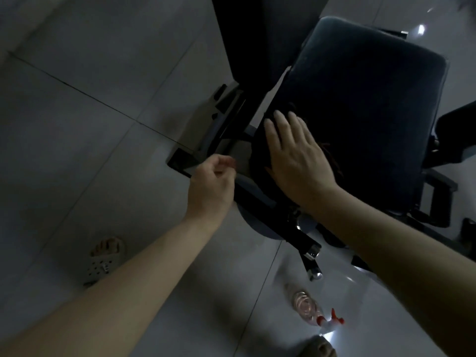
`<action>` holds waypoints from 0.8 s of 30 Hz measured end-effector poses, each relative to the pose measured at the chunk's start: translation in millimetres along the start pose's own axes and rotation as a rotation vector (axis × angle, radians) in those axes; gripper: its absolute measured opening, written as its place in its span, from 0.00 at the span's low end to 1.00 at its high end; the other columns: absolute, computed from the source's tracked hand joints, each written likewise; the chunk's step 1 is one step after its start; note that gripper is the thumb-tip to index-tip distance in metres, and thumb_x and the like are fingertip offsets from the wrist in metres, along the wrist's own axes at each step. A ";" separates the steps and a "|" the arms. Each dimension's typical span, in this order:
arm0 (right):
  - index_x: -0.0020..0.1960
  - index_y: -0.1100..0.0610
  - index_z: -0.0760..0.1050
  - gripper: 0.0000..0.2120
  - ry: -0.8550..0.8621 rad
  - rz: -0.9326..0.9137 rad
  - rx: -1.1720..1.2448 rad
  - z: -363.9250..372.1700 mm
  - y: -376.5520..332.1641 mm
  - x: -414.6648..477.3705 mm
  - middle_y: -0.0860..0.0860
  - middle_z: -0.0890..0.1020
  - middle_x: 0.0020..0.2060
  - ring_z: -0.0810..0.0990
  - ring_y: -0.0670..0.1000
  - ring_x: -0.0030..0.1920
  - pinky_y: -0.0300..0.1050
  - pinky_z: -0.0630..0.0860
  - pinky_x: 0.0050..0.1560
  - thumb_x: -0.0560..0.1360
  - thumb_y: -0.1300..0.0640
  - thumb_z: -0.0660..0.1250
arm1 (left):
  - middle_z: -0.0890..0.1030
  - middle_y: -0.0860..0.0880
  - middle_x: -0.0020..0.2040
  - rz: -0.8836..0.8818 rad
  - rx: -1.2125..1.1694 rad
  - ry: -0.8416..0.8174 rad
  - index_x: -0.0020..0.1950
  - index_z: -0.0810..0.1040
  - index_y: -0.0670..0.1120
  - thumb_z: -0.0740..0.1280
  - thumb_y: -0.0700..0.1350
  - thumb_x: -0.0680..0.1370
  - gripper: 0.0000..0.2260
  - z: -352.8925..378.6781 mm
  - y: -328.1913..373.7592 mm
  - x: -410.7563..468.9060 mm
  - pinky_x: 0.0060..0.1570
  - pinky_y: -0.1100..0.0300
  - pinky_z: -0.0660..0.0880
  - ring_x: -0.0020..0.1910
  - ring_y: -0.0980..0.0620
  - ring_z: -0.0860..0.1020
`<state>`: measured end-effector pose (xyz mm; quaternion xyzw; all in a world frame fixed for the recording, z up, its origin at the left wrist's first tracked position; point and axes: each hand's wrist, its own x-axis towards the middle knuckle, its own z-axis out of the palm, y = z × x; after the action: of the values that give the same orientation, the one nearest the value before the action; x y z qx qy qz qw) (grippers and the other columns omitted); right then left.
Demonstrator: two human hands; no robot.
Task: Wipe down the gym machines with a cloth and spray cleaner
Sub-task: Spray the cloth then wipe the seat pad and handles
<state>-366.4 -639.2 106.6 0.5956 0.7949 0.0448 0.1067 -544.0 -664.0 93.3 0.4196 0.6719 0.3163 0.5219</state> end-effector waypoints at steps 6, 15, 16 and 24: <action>0.81 0.60 0.52 0.38 0.057 0.172 0.405 -12.2 -32.7 11.3 0.61 0.56 0.79 0.54 0.62 0.79 0.57 0.54 0.79 0.79 0.46 0.65 | 0.84 0.50 0.57 -0.047 -0.337 -0.016 0.64 0.80 0.50 0.58 0.48 0.85 0.13 34.3 21.0 -25.2 0.55 0.54 0.80 0.56 0.51 0.82; 0.76 0.55 0.64 0.27 0.111 0.262 0.503 -27.8 100.7 -52.1 0.52 0.64 0.76 0.66 0.57 0.73 0.54 0.68 0.70 0.79 0.55 0.65 | 0.74 0.45 0.71 -0.026 -0.148 0.173 0.77 0.65 0.43 0.60 0.56 0.84 0.25 103.3 46.0 6.5 0.63 0.57 0.73 0.68 0.46 0.75; 0.77 0.56 0.62 0.27 0.102 0.360 0.473 -20.1 112.9 -45.3 0.54 0.62 0.77 0.65 0.58 0.74 0.55 0.65 0.72 0.80 0.51 0.64 | 0.74 0.44 0.71 -0.007 -0.070 0.161 0.77 0.66 0.42 0.60 0.56 0.85 0.25 98.5 47.0 17.1 0.64 0.57 0.72 0.69 0.46 0.75; 0.77 0.60 0.62 0.28 0.107 0.438 0.264 2.0 116.5 -28.2 0.59 0.63 0.77 0.58 0.59 0.78 0.57 0.55 0.78 0.82 0.45 0.54 | 0.76 0.39 0.68 0.128 0.430 -0.063 0.72 0.70 0.37 0.55 0.53 0.87 0.22 105.1 91.9 95.4 0.55 0.57 0.68 0.67 0.41 0.75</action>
<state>-249.2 -632.9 131.1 0.7591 0.6505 -0.0056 -0.0264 -430.7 -538.9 104.3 0.5728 0.6792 0.1852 0.4200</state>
